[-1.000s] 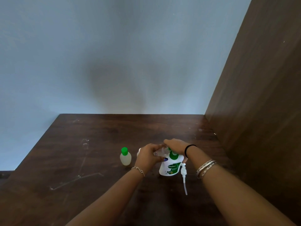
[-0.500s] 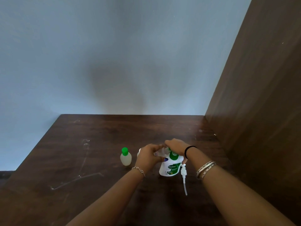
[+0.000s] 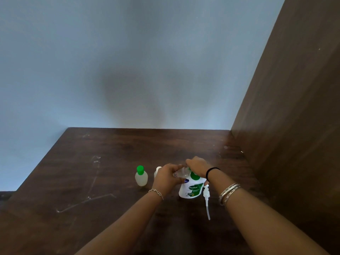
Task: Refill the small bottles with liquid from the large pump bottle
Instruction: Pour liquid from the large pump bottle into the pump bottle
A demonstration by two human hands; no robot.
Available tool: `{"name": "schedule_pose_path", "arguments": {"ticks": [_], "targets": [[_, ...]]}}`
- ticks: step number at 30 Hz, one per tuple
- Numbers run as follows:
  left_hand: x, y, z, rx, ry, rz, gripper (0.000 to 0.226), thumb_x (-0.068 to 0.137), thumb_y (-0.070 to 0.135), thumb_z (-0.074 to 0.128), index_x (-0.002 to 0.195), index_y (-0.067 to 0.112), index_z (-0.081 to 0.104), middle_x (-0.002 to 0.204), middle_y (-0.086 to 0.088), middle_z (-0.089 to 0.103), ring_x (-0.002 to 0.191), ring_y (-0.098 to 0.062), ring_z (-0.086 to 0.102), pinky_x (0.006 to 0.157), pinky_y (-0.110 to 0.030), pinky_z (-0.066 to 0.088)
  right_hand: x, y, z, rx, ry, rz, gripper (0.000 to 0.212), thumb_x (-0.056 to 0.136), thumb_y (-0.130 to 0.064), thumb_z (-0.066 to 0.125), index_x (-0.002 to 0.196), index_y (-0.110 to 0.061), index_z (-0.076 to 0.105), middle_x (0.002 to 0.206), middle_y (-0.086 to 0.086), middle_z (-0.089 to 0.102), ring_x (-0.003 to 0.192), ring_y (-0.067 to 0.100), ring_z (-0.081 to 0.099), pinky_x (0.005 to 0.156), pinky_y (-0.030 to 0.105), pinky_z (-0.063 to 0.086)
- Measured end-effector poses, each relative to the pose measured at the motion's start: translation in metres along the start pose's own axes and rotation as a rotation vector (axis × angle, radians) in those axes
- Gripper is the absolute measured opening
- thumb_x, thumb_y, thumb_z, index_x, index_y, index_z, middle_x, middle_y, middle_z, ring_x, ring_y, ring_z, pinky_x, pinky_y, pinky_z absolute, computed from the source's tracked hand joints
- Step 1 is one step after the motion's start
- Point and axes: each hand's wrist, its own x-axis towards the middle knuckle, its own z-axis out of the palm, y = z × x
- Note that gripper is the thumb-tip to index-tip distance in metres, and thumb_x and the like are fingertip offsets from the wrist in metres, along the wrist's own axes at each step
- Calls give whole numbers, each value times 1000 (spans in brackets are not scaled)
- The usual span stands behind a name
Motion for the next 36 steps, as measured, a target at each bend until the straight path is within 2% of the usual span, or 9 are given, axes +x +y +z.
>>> {"name": "schedule_pose_path", "arguments": {"ticks": [3, 7, 10, 15, 20, 24, 31, 34, 36], "targets": [[0, -1, 0, -9, 7, 4, 58, 69, 21, 77, 123, 15, 57, 117, -6, 61, 106, -15, 56, 72, -6, 28, 0, 1, -1, -11, -3, 0, 24, 95, -30, 31, 90, -12, 46, 94, 8, 47, 89, 23, 47, 77, 34, 37], [1, 2, -4, -9, 16, 28, 56, 69, 21, 77, 121, 19, 58, 111, -7, 63, 100, -16, 57, 68, -8, 29, -1, -5, -8, 70, -72, -19, 20, 100, -23, 28, 96, -10, 43, 82, 5, 44, 92, 22, 41, 72, 28, 35], [2, 1, -2, -10, 14, 18, 58, 69, 21, 77, 122, 18, 57, 113, -6, 62, 101, -15, 57, 69, -8, 29, -1, -4, -5, 27, -50, -20, 23, 96, -29, 30, 93, -11, 45, 91, 8, 46, 85, 23, 47, 68, 30, 37], [1, -2, 1, -25, 14, 5, 59, 68, 20, 78, 123, 14, 57, 115, -6, 62, 102, -13, 56, 71, -7, 30, 9, 7, 2, -9, 31, -8, 24, 89, -36, 33, 85, -16, 45, 77, 1, 45, 83, 24, 50, 71, 33, 39], [3, 1, -3, -18, 19, 25, 57, 69, 20, 77, 122, 16, 58, 112, -7, 62, 101, -15, 57, 69, -7, 30, 1, -2, -7, 46, -44, -41, 26, 99, -22, 29, 102, -8, 51, 96, 8, 44, 89, 23, 43, 78, 33, 35], [2, 0, -2, -16, 9, 13, 59, 69, 19, 77, 124, 14, 56, 117, -6, 61, 107, -15, 56, 74, -7, 31, 5, 3, 1, 45, 50, 11, 23, 92, -30, 35, 85, -12, 49, 88, 7, 49, 86, 24, 47, 74, 32, 36], [4, 1, -3, -4, 12, 35, 58, 70, 21, 76, 124, 17, 56, 116, -4, 61, 106, -14, 55, 79, -13, 35, 7, 2, -4, 125, -20, 3, 28, 94, -34, 35, 83, -13, 50, 85, 6, 50, 83, 22, 48, 75, 34, 37], [5, 1, -4, 10, 15, 32, 59, 67, 23, 78, 122, 18, 57, 117, -4, 62, 107, -15, 56, 88, -20, 40, 6, 3, -2, 131, 47, 20, 27, 92, -34, 37, 78, -14, 49, 86, 6, 50, 84, 23, 49, 76, 33, 38], [5, 0, -4, 9, 12, 21, 59, 67, 22, 78, 122, 16, 57, 120, -4, 61, 108, -15, 56, 87, -17, 37, 5, 4, 2, 119, 107, 34, 24, 91, -33, 37, 87, -12, 49, 94, 8, 51, 88, 25, 49, 78, 33, 38]]}}
